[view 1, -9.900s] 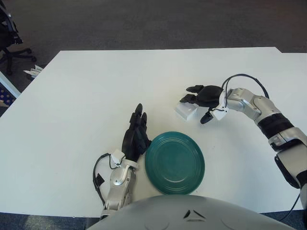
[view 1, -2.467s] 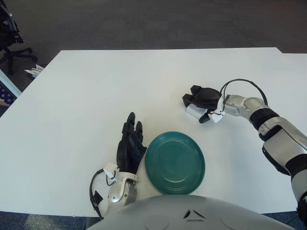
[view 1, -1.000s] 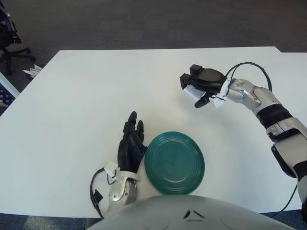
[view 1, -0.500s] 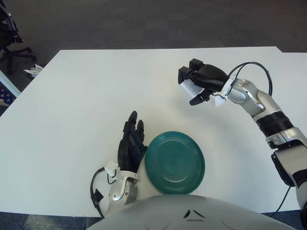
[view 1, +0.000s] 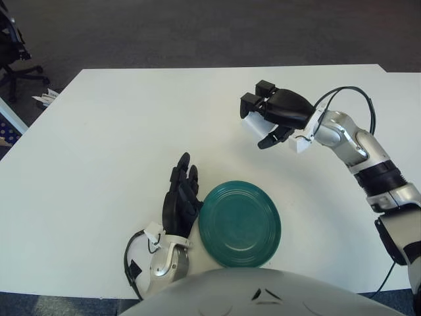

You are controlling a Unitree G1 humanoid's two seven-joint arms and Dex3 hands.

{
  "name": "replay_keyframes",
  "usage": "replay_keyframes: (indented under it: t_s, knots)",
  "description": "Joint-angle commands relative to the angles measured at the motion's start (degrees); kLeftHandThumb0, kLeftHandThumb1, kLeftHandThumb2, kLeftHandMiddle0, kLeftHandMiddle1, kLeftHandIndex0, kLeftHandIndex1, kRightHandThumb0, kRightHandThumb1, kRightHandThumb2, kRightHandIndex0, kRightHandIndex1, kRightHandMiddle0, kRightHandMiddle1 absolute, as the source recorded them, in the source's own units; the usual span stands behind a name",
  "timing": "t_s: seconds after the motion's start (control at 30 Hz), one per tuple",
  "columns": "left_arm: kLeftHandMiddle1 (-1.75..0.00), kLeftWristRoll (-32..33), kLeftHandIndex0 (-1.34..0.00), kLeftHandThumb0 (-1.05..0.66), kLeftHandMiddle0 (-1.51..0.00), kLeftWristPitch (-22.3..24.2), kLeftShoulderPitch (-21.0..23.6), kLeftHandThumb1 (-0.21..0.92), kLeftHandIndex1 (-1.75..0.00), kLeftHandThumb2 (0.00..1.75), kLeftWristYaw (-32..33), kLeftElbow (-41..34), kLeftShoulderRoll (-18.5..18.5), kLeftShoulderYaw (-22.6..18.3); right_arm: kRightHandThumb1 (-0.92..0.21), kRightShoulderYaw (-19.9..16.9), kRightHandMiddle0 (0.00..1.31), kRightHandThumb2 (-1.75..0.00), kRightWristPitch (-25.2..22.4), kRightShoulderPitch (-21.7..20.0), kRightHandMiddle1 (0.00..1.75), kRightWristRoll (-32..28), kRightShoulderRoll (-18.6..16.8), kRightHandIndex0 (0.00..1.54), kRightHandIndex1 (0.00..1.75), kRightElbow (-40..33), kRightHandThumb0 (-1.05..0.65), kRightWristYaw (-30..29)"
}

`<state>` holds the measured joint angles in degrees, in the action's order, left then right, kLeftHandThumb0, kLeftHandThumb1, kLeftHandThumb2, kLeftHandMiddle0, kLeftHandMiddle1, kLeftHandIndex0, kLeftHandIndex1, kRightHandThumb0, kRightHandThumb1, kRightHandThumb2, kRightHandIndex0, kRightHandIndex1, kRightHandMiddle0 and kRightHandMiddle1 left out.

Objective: Put the charger into the plate.

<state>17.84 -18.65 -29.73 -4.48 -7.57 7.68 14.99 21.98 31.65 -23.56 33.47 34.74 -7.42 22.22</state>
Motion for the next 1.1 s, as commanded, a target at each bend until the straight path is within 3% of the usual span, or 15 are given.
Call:
replay_keyframes:
  t_s: [0.0, 0.27, 0.43, 0.7, 1.07]
  knots:
    - [-0.01, 0.85, 0.0, -1.05, -0.05, 1.81, -1.11, 0.92, -0.31, 0.95, -0.23, 0.26, 1.6, 0.83, -0.73, -0.61, 0.97, -0.92, -1.69, 1.42, 1.75, -3.51, 0.9, 1.2, 1.75, -5.34, -0.46, 4.06]
    - [-0.01, 1.06, 0.0, -1.05, -0.07, 1.76, -0.89, 0.92, -0.28, 0.94, 0.19, 0.49, 2.08, 0.86, -0.75, -0.09, 0.94, -0.88, -7.53, 5.91, 1.75, -5.26, 1.16, 1.22, 1.75, -14.37, -0.46, 12.47]
    - [0.0, -0.79, 0.0, -1.05, -0.06, 0.6, -1.04, 0.92, -0.33, 0.97, 0.75, 0.53, 2.25, 1.28, -0.75, 0.09, 0.85, -0.87, -7.96, 7.15, 1.75, -4.88, 1.21, 1.23, 1.75, -16.53, -0.46, 14.84]
    - [0.0, -1.93, 0.0, -1.05, -0.01, 1.07, -1.29, 0.92, -0.28, 1.0, 1.26, 0.18, 2.1, 1.27, -0.73, -0.08, 0.95, -0.89, -9.34, 11.42, 1.75, -5.93, 2.88, 1.28, 1.75, -20.23, -0.48, 18.77]
    - [0.0, -2.96, 0.0, -1.05, 0.0, 0.91, -0.86, 0.92, -0.21, 1.0, 1.44, 0.27, 1.89, 1.54, -0.74, 1.29, 1.02, -0.87, -7.34, 13.27, 1.75, -3.76, 3.81, 1.32, 1.75, -19.09, -0.49, 20.33]
